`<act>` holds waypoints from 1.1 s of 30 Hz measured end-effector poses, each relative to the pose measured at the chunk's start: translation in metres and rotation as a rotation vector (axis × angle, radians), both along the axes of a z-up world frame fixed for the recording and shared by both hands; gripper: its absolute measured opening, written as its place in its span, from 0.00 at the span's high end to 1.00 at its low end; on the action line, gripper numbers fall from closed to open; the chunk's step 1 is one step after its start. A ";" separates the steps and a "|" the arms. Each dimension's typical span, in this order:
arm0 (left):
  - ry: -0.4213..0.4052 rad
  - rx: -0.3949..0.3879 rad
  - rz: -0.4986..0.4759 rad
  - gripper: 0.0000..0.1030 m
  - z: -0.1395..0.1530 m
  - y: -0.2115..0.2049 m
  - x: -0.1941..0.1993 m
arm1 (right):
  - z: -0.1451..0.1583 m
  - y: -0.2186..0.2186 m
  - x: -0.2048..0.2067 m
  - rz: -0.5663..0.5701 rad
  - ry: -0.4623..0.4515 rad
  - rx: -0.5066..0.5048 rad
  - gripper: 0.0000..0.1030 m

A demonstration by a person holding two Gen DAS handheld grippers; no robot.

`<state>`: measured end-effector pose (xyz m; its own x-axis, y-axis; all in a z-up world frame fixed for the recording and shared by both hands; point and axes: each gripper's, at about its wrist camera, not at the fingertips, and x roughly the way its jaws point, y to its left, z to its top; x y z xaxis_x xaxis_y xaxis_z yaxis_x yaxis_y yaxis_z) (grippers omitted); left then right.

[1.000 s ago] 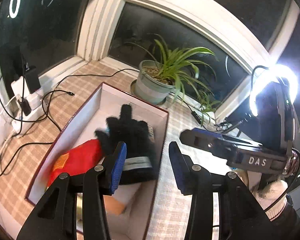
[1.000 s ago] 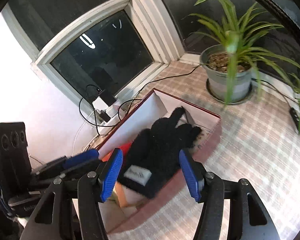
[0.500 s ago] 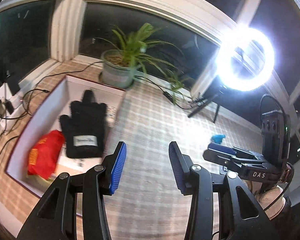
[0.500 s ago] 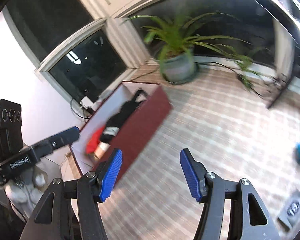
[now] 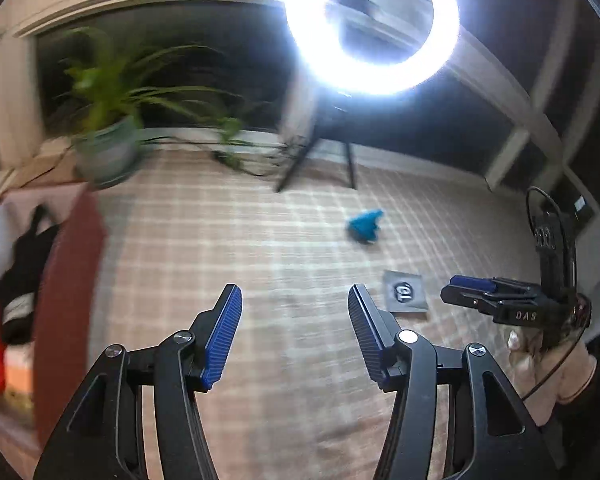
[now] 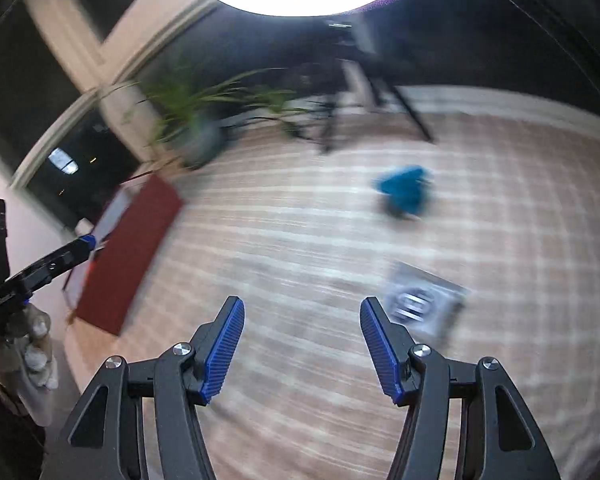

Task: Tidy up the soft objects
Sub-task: 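Move the left tool to the blue funnel while the right tool approaches the grey sachet, then close the left gripper on the funnel rim while the right gripper pinches the sachet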

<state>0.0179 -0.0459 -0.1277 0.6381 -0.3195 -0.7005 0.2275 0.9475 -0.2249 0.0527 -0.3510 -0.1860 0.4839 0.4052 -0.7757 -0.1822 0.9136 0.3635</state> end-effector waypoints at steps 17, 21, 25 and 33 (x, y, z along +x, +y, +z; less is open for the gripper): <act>-0.039 0.214 -0.392 0.47 -0.060 -0.159 0.112 | -0.053 -0.063 0.014 -0.211 0.033 -0.032 0.45; -0.041 0.251 -0.437 0.47 -0.078 -0.178 0.135 | -0.065 -0.062 0.021 -0.227 0.062 -0.002 0.45; -0.047 0.294 -0.468 0.47 -0.093 -0.196 0.152 | -0.074 -0.062 0.027 -0.233 0.081 0.004 0.45; -0.078 0.350 -0.507 0.47 -0.110 -0.222 0.177 | -0.085 -0.058 0.041 -0.209 0.099 -0.009 0.46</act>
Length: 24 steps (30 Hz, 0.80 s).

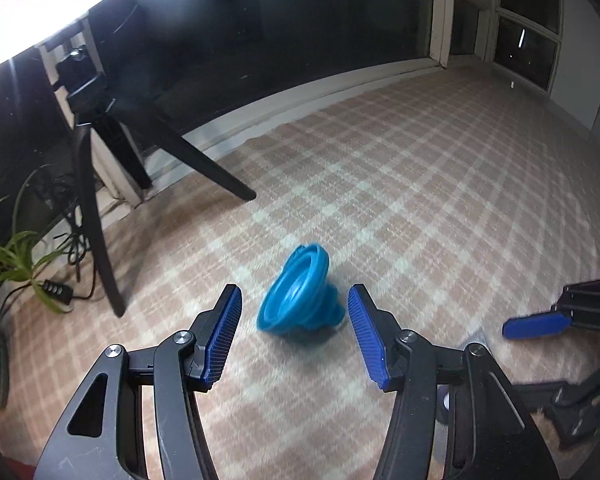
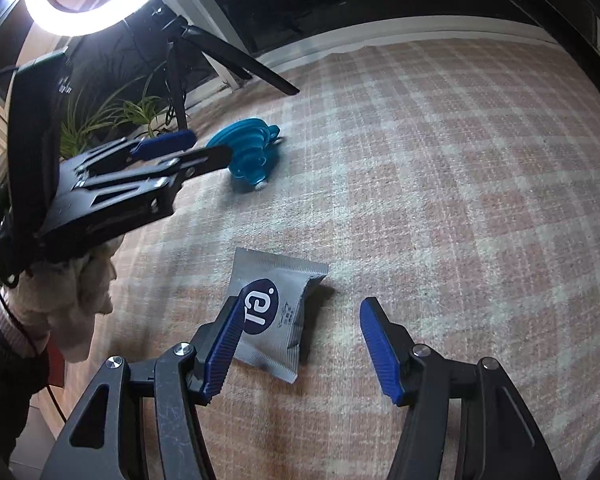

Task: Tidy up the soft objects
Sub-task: 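Close the left gripper on the funnel rim while the right gripper pinches the sachet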

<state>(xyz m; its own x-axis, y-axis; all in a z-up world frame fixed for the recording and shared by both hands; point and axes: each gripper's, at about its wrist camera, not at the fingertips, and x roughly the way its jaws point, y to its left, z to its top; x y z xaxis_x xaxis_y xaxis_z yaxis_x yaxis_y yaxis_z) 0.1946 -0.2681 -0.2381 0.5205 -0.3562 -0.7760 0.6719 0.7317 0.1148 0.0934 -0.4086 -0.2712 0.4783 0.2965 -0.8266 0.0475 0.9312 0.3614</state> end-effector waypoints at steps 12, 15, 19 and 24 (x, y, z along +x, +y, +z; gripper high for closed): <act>0.013 -0.010 -0.022 0.47 -0.013 -0.010 0.013 | -0.003 0.016 0.014 0.056 0.008 -0.018 0.63; 0.024 -0.020 -0.017 0.49 -0.015 -0.007 0.015 | -0.004 0.021 0.015 0.073 0.015 -0.023 0.71; 0.043 -0.028 -0.026 0.63 -0.017 -0.007 0.016 | -0.003 0.023 0.016 0.086 0.021 -0.033 0.79; 0.057 -0.030 -0.044 0.65 -0.022 -0.008 0.015 | -0.005 0.024 0.017 0.087 0.026 -0.019 0.85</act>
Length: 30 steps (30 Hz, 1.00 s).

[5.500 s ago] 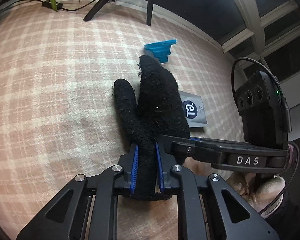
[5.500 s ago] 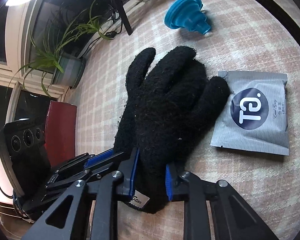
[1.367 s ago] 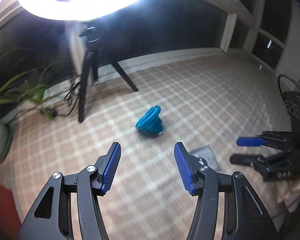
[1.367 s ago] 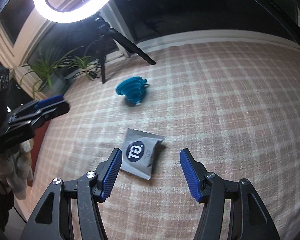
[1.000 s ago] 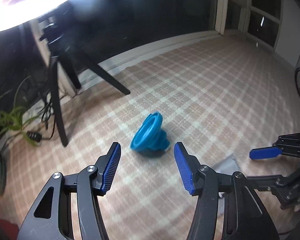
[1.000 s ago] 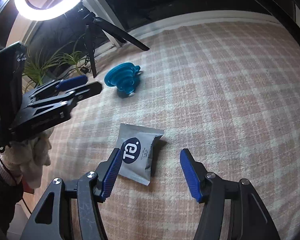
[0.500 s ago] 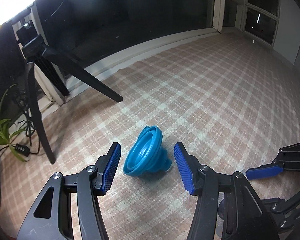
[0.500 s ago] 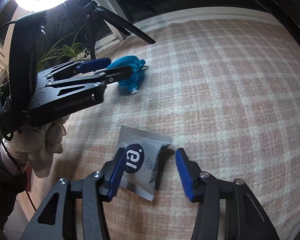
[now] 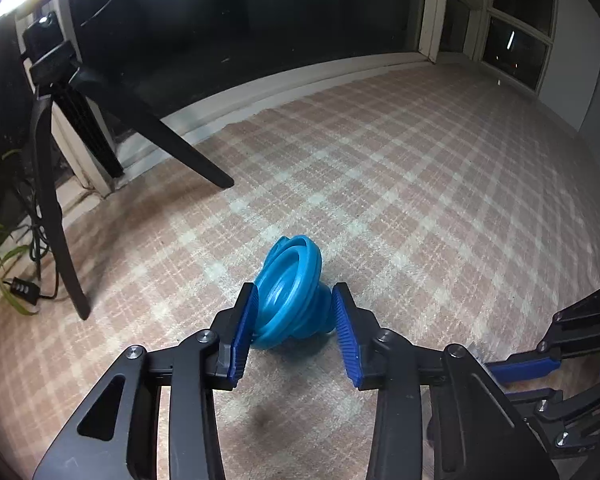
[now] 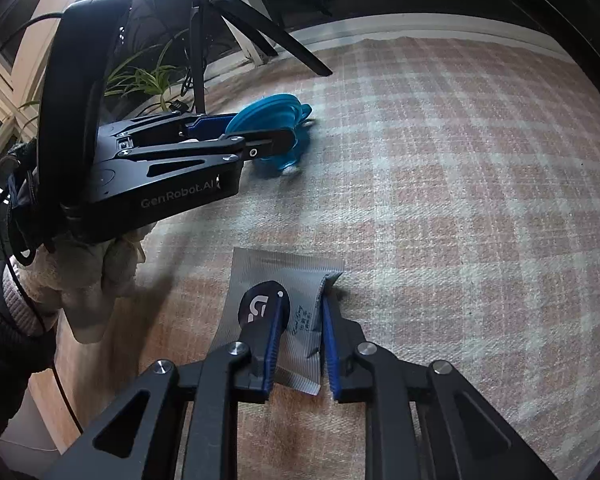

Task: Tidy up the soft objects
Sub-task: 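Close the left gripper on the funnel rim while the right gripper pinches the sachet, then carry the funnel in the left tool and sachet in the right tool over the box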

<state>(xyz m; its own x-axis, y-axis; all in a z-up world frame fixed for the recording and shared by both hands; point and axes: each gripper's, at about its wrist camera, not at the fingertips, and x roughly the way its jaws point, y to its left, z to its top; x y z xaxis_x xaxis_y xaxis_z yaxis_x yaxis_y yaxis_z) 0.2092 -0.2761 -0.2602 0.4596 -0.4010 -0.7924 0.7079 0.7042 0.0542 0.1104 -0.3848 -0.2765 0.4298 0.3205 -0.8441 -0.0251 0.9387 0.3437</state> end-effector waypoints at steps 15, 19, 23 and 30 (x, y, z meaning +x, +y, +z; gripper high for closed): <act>0.021 -0.045 0.003 0.87 0.003 0.010 -0.012 | 0.008 0.001 -0.003 0.010 -0.023 0.028 0.91; 0.031 -0.080 0.020 0.87 0.009 0.018 -0.016 | 0.014 0.001 -0.006 0.007 -0.040 0.023 0.92; 0.030 -0.111 0.043 0.87 0.018 0.029 -0.021 | 0.021 -0.001 -0.010 -0.003 -0.061 0.022 0.94; 0.009 -0.117 0.065 0.87 0.030 0.043 -0.032 | 0.032 -0.004 -0.014 -0.008 -0.085 0.028 0.94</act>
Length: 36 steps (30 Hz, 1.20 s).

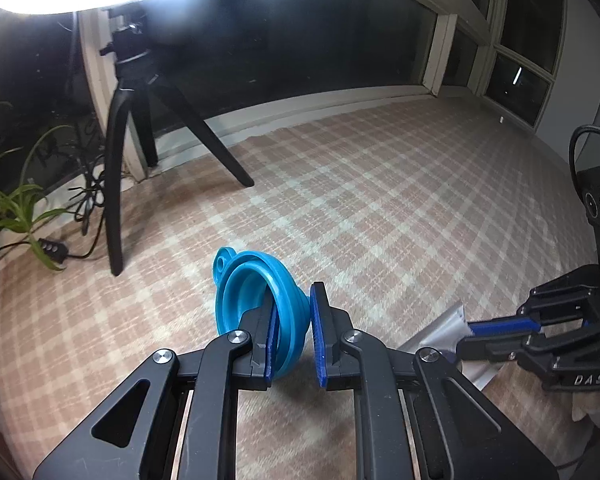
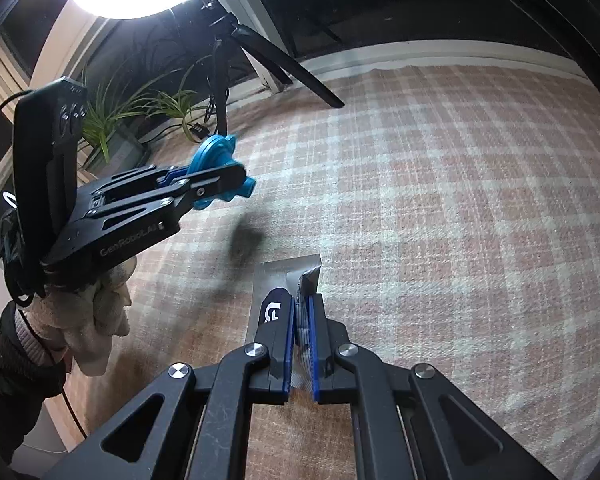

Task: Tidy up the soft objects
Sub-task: 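Carry the funnel in the left tool and sachet in the right tool over the box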

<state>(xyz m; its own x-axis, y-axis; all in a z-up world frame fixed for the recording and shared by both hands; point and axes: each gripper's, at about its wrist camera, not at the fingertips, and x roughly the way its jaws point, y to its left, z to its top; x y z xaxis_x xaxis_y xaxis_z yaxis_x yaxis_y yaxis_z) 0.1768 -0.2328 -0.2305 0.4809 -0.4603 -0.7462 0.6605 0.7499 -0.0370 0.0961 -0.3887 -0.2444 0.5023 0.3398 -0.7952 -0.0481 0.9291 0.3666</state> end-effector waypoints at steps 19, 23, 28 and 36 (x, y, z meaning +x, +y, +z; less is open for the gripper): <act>-0.078 -0.097 0.133 0.87 0.072 0.072 -0.056 | 0.082 0.037 -0.005 0.101 -0.171 0.014 0.94; -0.112 -0.109 0.203 0.87 0.093 0.110 -0.082 | 0.105 0.073 0.000 0.186 -0.216 -0.005 0.94; -0.139 -0.107 0.308 0.87 0.114 0.169 -0.114 | 0.131 0.125 0.012 0.283 -0.262 0.002 0.94; -0.132 -0.094 0.514 0.87 0.129 0.273 -0.157 | 0.159 0.235 0.027 0.455 -0.292 0.062 0.94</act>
